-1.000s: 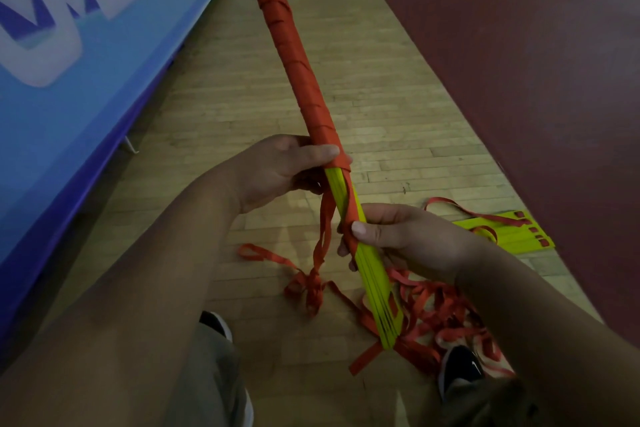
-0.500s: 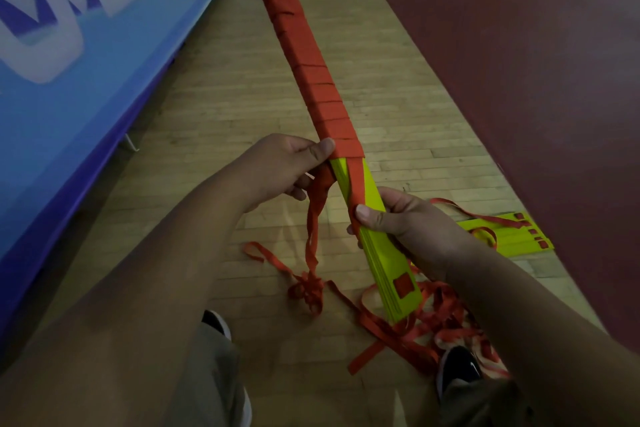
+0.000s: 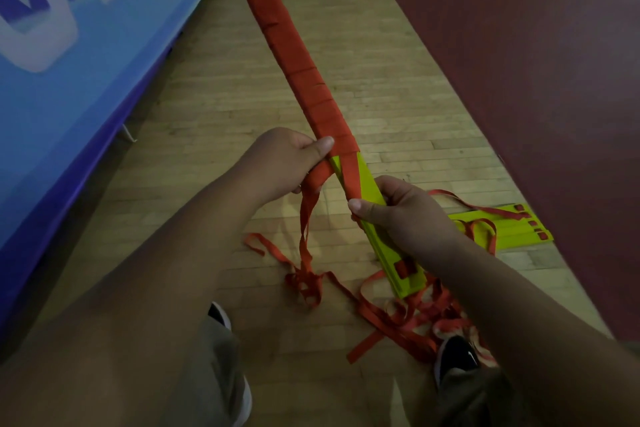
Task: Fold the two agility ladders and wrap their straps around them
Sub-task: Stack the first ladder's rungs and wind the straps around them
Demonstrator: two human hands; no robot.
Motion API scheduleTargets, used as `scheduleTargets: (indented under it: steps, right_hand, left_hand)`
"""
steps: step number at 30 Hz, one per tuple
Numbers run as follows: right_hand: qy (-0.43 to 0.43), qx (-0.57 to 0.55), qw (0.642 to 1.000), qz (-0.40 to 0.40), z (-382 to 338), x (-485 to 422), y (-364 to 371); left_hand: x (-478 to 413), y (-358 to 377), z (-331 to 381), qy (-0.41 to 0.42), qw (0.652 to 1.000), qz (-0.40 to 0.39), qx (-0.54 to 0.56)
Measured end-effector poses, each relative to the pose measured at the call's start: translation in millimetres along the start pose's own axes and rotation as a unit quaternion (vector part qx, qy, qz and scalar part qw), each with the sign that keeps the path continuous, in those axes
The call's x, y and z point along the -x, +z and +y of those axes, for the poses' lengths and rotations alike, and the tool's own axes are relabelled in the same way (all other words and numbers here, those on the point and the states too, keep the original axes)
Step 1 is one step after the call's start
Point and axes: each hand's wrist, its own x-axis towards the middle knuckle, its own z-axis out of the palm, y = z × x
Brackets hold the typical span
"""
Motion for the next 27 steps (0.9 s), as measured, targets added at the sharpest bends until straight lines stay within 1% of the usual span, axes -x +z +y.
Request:
scheduleTargets:
  steps: [2,6,9,12,15,18,21,24,27]
  right_hand:
    - [-0.017,0.044,0.999,0.019,3,-1,2]
    - [-0.061,0.128,0.988,0.067,7,-2,6]
    - [-0.085,0.175,0.978,0.075,10,-2,8]
    - [-0.085,0.195,0.974,0.079,10,-1,9]
    - [-0.072,0.226,0.969,0.075,5,0,9]
    - [-0.044,0.241,0.968,0.046,-3,1,6]
    - [-0.001,0.204,0.979,-0.007,-14,4,-3]
    - [0.05,0.16,0.982,-0.092,-23,7,-13]
    - [0.073,0.119,0.974,-0.179,-25,8,-23]
  left_hand:
    - [1,5,1,-0.007,1.0,0.005,-0.005]
    - [1,9,4,-0.032,0.999,0.002,0.027]
    - [4,17,8,-0.033,0.998,0.01,0.052]
    - [5,23,10,-0.033,0.998,0.018,0.052]
    - [1,21,11,-0.039,0.996,-0.006,0.081]
    - [-4,18,8,-0.037,0.991,-0.026,0.125]
    - [-9,14,4,-0.028,0.982,-0.044,0.179]
    - [-11,9,0,-0.011,0.974,-0.06,0.219]
    - [-12,4,-4,0.003,0.974,-0.076,0.215]
